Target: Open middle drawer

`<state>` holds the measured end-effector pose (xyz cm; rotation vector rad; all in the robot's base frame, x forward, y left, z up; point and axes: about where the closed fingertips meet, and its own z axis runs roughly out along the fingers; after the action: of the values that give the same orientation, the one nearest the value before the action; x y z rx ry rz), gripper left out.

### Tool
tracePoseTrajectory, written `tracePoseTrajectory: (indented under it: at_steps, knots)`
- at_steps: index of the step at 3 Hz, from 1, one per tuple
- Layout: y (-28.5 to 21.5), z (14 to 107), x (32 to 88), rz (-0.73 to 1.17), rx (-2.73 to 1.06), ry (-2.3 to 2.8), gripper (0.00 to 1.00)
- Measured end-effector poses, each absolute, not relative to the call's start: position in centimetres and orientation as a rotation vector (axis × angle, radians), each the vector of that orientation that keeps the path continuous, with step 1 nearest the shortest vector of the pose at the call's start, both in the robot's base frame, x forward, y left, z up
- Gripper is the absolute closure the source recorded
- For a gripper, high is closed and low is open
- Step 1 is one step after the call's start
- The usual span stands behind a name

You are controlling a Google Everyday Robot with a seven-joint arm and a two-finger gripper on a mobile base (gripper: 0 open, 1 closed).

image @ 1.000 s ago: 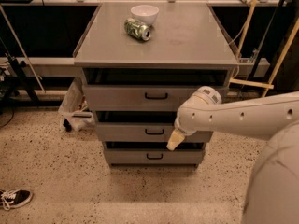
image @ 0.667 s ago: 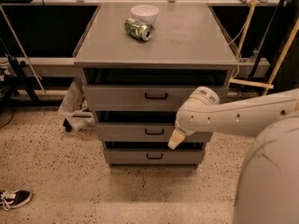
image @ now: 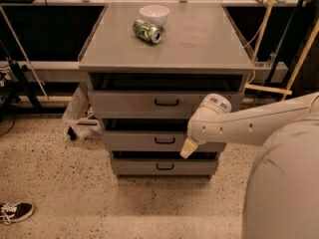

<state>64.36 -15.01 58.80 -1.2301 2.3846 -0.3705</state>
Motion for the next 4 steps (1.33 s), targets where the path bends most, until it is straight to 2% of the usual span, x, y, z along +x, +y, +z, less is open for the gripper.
tracePoseTrajectory:
  at_steps: [1,3,4]
  knots:
    - [-14.7,57.3,64.6,-0.305,-1.252,2.379,0.00]
    - [-15.9,47.5,67.5,0.069,-1.070,2.436,0.00]
    - [-16.6,44.5,68.5,0.091,-1.106,2.434,0.00]
